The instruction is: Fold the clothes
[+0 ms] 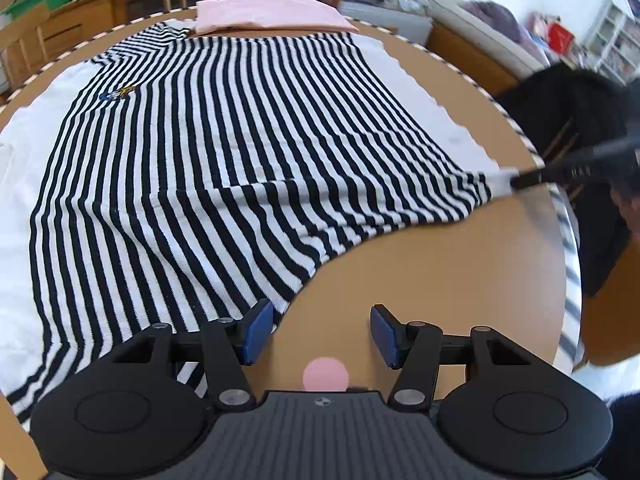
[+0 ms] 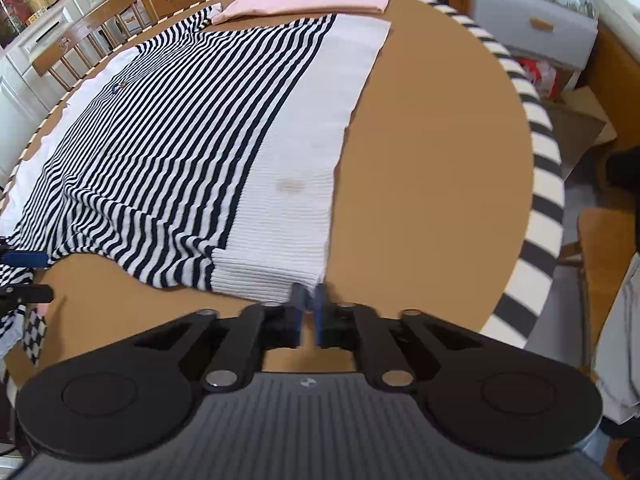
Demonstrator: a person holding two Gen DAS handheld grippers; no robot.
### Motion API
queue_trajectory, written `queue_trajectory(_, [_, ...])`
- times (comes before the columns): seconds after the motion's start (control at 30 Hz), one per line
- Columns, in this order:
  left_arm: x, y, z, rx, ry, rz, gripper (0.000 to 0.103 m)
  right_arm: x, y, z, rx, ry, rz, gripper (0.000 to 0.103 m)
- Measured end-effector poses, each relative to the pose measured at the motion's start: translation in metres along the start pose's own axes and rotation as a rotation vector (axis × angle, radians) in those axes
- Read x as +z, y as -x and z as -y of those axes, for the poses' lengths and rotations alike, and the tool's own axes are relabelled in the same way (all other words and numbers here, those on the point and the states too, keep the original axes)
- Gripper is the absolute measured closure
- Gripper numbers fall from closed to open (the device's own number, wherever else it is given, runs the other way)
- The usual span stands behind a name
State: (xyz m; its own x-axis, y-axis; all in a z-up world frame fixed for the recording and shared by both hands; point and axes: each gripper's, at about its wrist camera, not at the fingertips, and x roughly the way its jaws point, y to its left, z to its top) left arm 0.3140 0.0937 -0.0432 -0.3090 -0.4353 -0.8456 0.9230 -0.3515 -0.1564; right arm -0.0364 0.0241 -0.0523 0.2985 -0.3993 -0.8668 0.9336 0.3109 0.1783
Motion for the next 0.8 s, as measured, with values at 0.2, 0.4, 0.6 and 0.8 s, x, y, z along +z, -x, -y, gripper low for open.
queue_trajectory(0.2, [-0.008, 0.006, -0.008, -0.011, 0.028, 0.0, 0.046, 0.003, 0.011, 0.005, -0.035, 0.045, 0.002, 0.103])
queue_trajectory(0.4, [-0.01, 0.009, -0.013, -0.017, 0.043, -0.002, 0.045, -0.004, -0.002, 0.01, -0.037, 0.033, -0.061, 0.101])
queue_trajectory(0.6, [-0.003, 0.012, -0.02, -0.058, 0.139, 0.004, 0.045, 0.014, 0.013, 0.018, -0.011, 0.012, -0.013, 0.07])
queue_trajectory(0.8, [0.014, 0.006, -0.012, -0.083, 0.181, 0.084, 0.045, 0.069, -0.017, 0.02, -0.025, 0.01, 0.135, 0.078])
